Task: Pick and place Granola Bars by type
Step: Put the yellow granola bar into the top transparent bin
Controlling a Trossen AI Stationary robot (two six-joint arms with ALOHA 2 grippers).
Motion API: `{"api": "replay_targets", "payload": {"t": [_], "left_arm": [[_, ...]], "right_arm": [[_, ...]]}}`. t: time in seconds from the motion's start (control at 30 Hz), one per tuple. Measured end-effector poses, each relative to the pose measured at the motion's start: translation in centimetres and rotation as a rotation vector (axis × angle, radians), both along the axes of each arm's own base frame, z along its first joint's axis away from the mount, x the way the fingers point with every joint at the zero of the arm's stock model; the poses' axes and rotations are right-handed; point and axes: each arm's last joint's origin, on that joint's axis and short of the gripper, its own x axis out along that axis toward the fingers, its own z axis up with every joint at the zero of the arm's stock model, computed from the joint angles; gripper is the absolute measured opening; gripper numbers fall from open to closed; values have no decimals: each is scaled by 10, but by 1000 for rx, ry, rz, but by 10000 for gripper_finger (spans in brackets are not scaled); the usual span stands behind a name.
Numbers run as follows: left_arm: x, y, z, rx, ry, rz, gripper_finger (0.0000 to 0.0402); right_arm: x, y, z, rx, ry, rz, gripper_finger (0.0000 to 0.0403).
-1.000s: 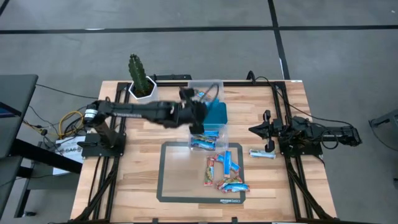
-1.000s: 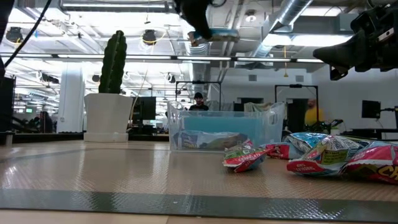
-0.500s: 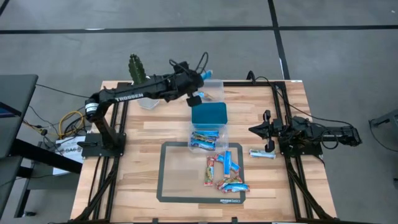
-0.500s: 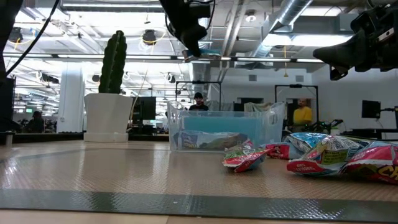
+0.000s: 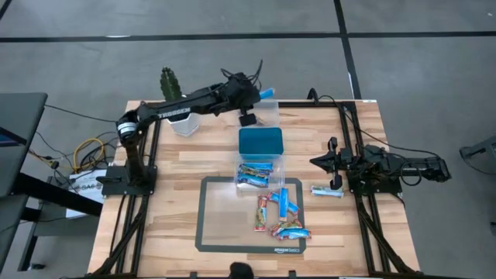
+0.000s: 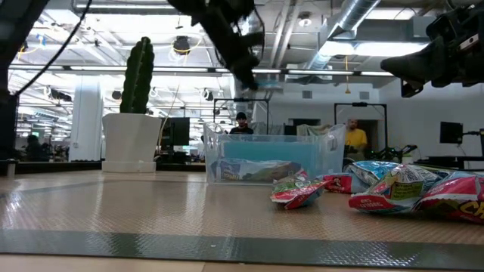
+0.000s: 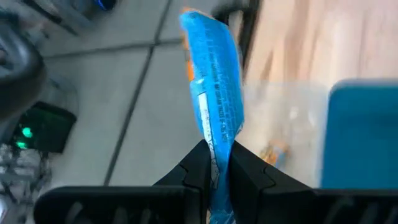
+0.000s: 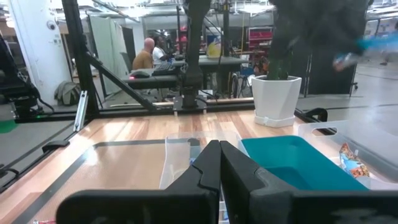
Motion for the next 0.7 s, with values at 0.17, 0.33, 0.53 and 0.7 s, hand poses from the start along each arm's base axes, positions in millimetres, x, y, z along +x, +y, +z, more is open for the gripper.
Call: {"api": "replay_targets", "payload": {"t": [0.17, 0.33, 0.53, 0.7], "left_arm": [[11, 23, -35, -62, 26, -24, 34], [18, 34, -66, -123, 79, -40, 34], [18, 37, -71, -135, 90, -25, 41], [19, 36, -73, -190, 69, -40, 77]], "right_arm": [[1, 0, 0, 0, 5, -3, 0], [1, 0, -1, 0, 11, -2, 0], [1, 0, 0, 0, 0, -2, 0], [1, 0, 0, 0, 2, -2, 0]]}}
